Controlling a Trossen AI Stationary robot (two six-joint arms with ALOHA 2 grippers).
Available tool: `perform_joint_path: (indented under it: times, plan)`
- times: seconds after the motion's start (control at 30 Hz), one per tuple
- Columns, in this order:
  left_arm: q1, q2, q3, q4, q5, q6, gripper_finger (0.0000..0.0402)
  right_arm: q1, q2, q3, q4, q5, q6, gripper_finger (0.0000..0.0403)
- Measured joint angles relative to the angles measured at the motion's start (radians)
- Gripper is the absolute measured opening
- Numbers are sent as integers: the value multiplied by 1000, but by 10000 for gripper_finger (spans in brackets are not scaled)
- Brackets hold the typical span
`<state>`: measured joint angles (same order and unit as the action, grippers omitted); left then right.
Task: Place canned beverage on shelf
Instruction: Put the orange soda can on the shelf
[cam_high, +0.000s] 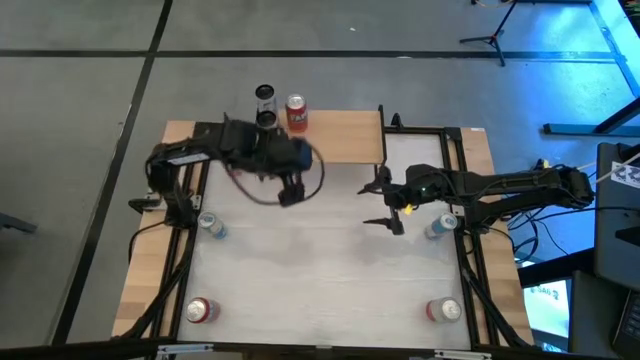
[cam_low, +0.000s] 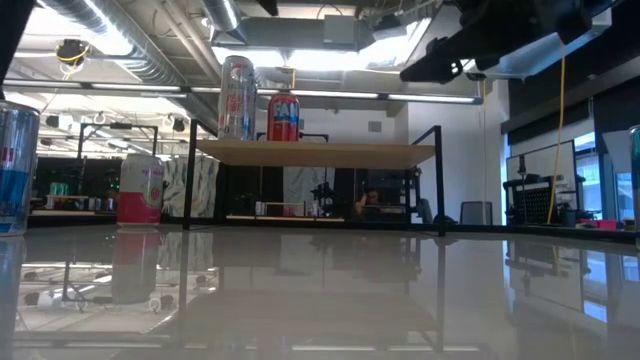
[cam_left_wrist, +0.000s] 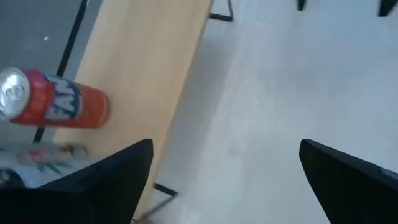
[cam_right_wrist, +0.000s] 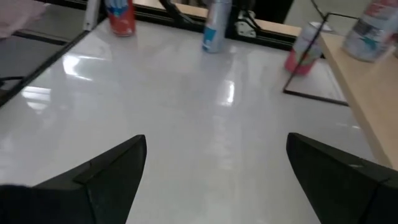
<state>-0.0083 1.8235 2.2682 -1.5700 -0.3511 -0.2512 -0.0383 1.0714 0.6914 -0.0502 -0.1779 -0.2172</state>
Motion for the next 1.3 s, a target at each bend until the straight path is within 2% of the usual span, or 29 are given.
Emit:
perform_joint_path:
  times: [0.3, 0.5, 0.67, 0.8, 0.9, 1.03, 1.2, 1.3]
  plan:
    - [-219, -94, -221, 0, -9, -345, 393, 15, 0, 0, -3, -60, 35, 381]
    - [-392, -160, -395, -2, 14, -658, 393, 116, 0, 0, 0, -71, 37, 381]
    - [-550, -164, -474, 2, 37, -874, 393, 195, 0, 0, 9, -72, 35, 381]
    - [-660, -164, -533, 79, 87, -1006, 393, 230, 0, 0, 44, -71, 33, 381]
    - [-723, -163, -563, 154, 88, -1120, 393, 244, 0, 0, 56, -70, 33, 381]
    - [-769, -164, -594, 367, 84, -1161, 393, 256, 0, 0, 56, -67, 42, 381]
    - [-791, -164, -625, 674, 11, -1045, 393, 257, 0, 0, 56, -59, 58, 381]
    - [-795, -160, -631, 794, -46, -1001, 393, 257, 0, 0, 56, -59, 79, 381]
